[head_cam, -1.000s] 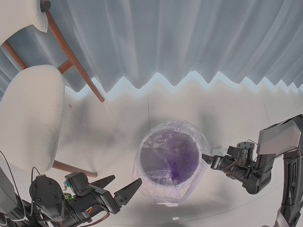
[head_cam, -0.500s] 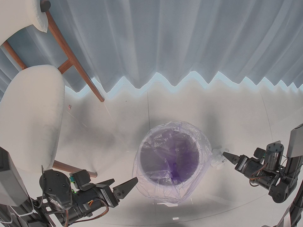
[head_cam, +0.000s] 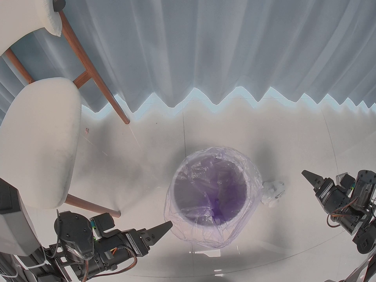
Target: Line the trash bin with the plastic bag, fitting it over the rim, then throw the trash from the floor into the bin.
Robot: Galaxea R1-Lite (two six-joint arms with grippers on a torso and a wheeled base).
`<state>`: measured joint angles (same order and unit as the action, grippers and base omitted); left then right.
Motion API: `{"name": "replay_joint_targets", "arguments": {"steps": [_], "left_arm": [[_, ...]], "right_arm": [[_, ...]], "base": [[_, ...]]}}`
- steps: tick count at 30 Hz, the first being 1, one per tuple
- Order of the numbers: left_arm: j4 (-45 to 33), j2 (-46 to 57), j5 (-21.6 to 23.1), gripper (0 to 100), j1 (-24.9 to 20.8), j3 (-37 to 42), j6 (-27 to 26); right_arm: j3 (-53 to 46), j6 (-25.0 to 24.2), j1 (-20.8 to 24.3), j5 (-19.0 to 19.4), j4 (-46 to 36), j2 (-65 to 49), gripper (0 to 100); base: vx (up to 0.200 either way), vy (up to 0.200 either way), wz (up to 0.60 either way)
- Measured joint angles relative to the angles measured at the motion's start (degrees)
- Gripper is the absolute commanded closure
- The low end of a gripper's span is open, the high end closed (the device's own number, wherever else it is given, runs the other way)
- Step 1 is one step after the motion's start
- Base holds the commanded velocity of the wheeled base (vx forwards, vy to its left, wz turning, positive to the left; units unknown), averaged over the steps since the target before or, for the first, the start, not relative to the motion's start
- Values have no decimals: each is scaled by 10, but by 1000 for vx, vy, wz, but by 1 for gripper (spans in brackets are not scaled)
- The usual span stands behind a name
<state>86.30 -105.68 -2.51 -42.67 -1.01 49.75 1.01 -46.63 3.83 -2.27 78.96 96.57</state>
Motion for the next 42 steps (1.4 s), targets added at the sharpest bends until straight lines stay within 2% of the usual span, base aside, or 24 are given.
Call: {"name": "replay_joint_targets", "arguments": {"steps": [5, 10, 16, 23, 31, 35, 42], "left_arm": [[-1, 0, -1, 0, -4, 0, 1], [0, -21, -10, 0, -4, 0, 2], [-1, -60, 4, 0, 12, -13, 22], [1, -117, 14, 0, 28, -80, 44], [0, -174, 76, 0, 92, -203, 49], [0, -207, 89, 0, 126, -252, 49], [0, -242, 84, 0, 144, -248, 58]], "right_arm": [[0, -1, 1, -2, -4, -27, 0], [0, -1, 3, -3, -8, -37, 0], [0, -1, 8, -12, -24, -42, 0], [0, -3, 52, -42, -42, -44, 0], [0, -5, 79, -51, -45, -44, 0], [0, -7, 84, -56, -46, -44, 0], [0, -24, 86, -66, -46, -45, 0]], "base": [[-200, 0, 0], [0, 0, 0], [0, 0, 0], [0, 0, 0], [0, 0, 0], [0, 0, 0], [0, 0, 0]]}}
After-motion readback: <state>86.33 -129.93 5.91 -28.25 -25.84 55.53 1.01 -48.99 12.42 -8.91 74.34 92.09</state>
